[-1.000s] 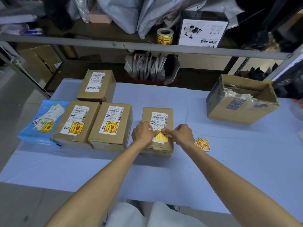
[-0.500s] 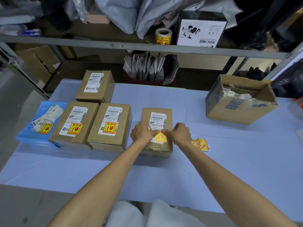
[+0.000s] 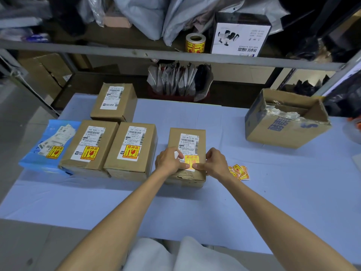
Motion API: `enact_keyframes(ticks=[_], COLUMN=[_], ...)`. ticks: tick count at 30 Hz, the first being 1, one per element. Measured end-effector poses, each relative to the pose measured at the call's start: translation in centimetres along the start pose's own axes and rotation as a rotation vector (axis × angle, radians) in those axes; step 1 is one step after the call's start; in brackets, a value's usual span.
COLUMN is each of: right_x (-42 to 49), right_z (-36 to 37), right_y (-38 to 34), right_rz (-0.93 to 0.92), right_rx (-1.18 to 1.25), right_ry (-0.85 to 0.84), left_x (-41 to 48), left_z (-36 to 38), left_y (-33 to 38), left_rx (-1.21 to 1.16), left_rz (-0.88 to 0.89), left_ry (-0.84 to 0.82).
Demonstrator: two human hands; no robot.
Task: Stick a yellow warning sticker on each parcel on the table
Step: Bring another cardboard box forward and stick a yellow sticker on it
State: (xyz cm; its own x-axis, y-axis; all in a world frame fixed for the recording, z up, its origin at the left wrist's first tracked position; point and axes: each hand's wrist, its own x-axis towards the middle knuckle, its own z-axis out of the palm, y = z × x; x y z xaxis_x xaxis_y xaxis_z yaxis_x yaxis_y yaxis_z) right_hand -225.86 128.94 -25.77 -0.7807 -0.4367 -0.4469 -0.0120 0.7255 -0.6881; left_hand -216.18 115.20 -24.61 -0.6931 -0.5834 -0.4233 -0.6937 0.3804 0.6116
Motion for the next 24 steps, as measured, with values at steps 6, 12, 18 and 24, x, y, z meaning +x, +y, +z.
enact_keyframes(ticks=[6,12,18,24], right_x=[0.2,0.5,-0.8,-1.0], right_z=[-1.2,-2.9,-3.7,-3.8], right_y=[-0.2,-2.9,-8.3,-9.4], right_rz=[0.032,-0.107,-0.482,-0.707], right_rx=[0.065,0.021,0.09,-0.099], right_ry=[-0.098,0.089,0.061,0.125], left_x=[0.0,0.7,1.4,1.0], left_z=[-0.5,-2.8,-4.9,-6.2], left_y=[0.3,3.0,5.2,6.5], left_rx=[-0.059,-0.317,-0.517,-0.727], left_rz=[-0.028,0.028,0.115,0.074], left_ry=[-0.041,-0.226,0.034,0.045])
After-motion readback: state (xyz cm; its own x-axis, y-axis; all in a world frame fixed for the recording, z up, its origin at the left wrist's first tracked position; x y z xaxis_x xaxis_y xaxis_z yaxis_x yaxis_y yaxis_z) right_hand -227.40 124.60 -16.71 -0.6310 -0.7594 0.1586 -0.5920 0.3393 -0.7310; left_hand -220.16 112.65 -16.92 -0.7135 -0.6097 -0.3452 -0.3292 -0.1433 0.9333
